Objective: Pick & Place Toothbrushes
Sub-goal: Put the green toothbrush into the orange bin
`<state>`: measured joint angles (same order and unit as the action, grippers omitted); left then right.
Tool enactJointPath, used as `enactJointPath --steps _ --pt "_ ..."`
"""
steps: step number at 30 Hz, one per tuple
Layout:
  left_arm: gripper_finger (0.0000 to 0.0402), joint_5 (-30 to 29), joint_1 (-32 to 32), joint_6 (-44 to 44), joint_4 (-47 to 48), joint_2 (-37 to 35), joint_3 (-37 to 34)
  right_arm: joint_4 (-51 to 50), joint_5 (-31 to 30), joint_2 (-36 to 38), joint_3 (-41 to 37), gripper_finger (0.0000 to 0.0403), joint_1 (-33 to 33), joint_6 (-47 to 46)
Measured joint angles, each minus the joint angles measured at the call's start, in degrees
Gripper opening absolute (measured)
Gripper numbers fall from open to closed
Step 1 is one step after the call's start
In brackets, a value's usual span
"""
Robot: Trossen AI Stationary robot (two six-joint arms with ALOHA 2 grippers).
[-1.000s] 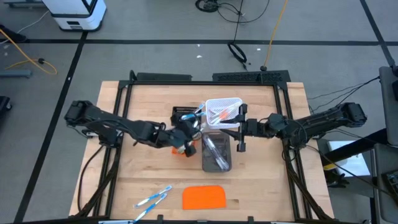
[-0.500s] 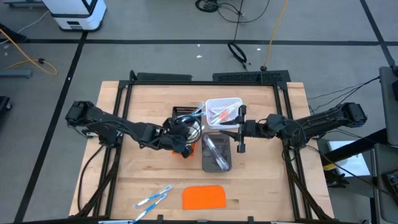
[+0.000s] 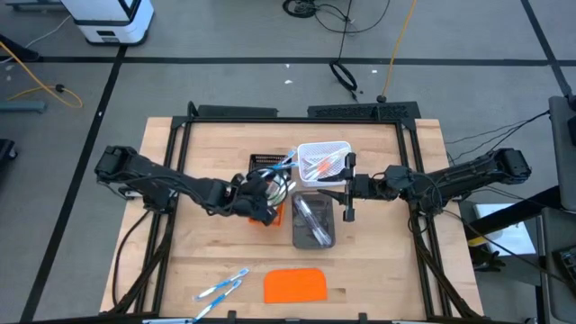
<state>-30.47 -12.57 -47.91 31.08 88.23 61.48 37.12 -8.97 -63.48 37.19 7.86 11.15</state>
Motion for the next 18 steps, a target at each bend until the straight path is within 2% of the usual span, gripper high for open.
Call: enactJointPath --steps 10,14,18 --pt "0.0012 8.1 2.3 -3.4 -8.3 0.0 -6.7 -0.2 0.0 0.0 0.0 0.0109 0.0 -1.0" --pt "0.0005 8.5 2.5 -4.3 -8.2 0.0 -7.8 -0.2 0.0 0.0 0.0 0.0107 0.0 -1.0" --pt "0.0032 8.3 2.5 -3.6 -8.3 0.0 -7.8 -0.2 0.0 0.0 0.0 0.0105 0.0 -1.0"
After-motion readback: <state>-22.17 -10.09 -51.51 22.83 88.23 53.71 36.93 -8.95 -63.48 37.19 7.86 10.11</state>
